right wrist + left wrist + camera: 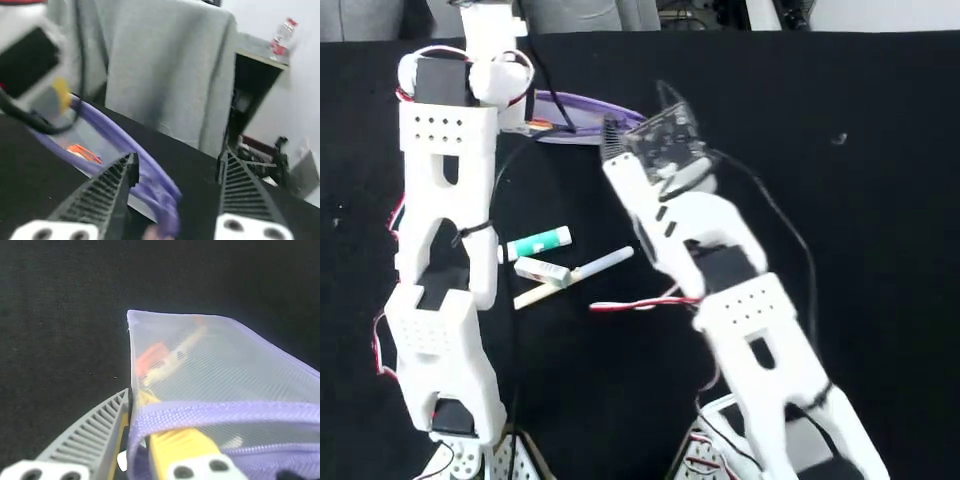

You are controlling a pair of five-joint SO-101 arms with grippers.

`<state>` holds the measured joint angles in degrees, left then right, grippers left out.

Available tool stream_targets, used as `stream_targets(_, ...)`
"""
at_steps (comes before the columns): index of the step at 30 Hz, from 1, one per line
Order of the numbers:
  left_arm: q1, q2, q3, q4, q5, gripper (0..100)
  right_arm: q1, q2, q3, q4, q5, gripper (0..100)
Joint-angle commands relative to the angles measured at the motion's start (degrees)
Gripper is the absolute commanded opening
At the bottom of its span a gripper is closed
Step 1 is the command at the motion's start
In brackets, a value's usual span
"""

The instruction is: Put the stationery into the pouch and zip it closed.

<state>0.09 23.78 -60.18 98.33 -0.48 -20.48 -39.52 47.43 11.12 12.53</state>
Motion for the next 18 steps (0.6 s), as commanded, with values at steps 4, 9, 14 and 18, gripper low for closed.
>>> stream_targets(4,-4.4,-1.0,-2.2,-1.8,-0.3,3,1.5,-8.7,-3.2,14.2,3.7,24.1)
stream_targets(9,-6.0,-1.0,-2.2,-2.6,-0.3,3,0.5,-11.2,-3.0,26.5,12.0,24.0)
stream_targets(14,-7.9,-1.0,-2.2,-4.1,-0.4,3,-3.3,-11.4,1.1,30.3,17.6,24.0)
stream_targets(18,-10.5,-1.0,-2.4,-5.0,-0.4,3,-9.3,-11.0,6.5,29.6,22.6,24.0)
